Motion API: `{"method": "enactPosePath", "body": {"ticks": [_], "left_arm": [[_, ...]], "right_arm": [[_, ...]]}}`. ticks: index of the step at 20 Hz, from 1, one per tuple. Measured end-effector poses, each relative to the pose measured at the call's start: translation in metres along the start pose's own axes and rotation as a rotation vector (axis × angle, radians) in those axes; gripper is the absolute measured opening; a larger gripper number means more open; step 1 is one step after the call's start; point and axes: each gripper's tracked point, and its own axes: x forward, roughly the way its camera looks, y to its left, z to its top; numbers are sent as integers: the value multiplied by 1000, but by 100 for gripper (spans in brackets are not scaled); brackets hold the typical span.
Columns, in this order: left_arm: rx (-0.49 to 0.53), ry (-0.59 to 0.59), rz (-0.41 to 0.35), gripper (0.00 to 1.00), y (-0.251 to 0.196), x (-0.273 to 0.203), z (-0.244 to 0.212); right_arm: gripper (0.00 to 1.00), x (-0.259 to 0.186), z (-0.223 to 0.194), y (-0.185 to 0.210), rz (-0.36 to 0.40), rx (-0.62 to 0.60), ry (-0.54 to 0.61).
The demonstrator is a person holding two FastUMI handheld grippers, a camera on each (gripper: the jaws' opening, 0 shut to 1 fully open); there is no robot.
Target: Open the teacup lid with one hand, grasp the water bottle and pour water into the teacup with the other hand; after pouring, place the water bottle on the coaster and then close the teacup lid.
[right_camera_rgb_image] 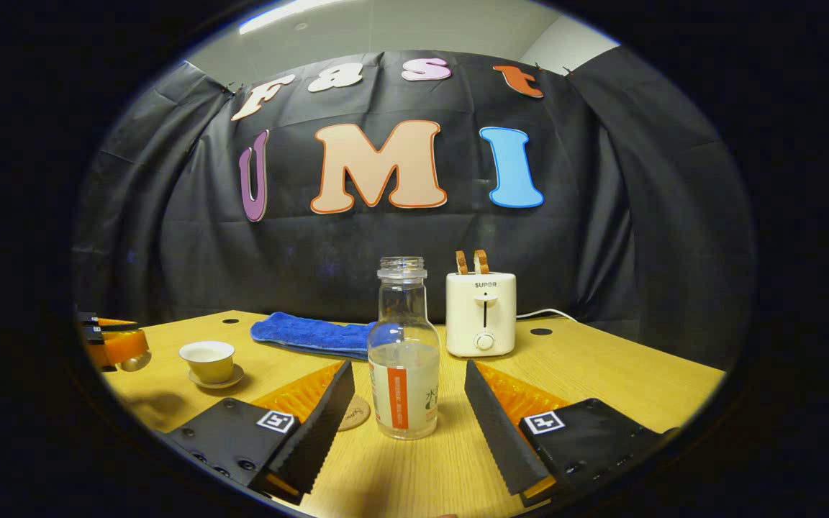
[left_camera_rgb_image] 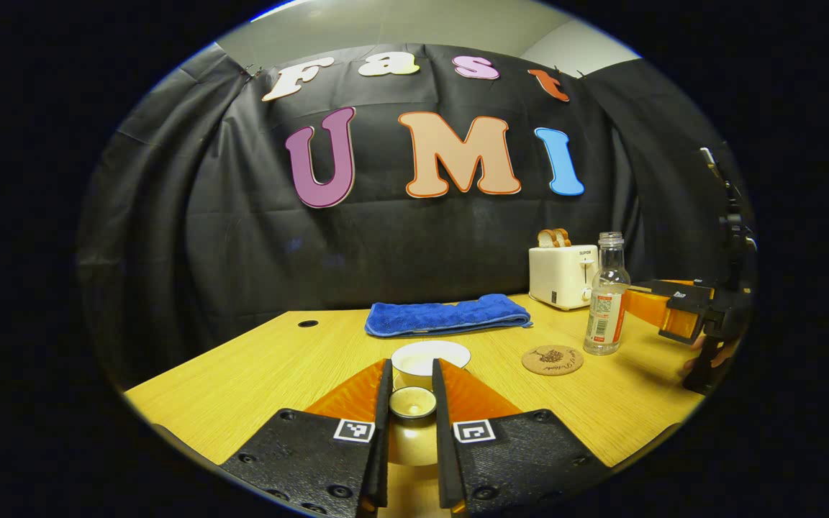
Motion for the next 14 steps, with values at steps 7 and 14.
{"method": "enactPosePath", "body": {"ticks": [7,14], "left_arm": [[-42,-25,27,25,9,0,2],[-61,-31,18,25,9,0,2]], "right_arm": [[98,44,-5,2,-20,3,22],[81,61,-4,2,-52,-9,13]]}}
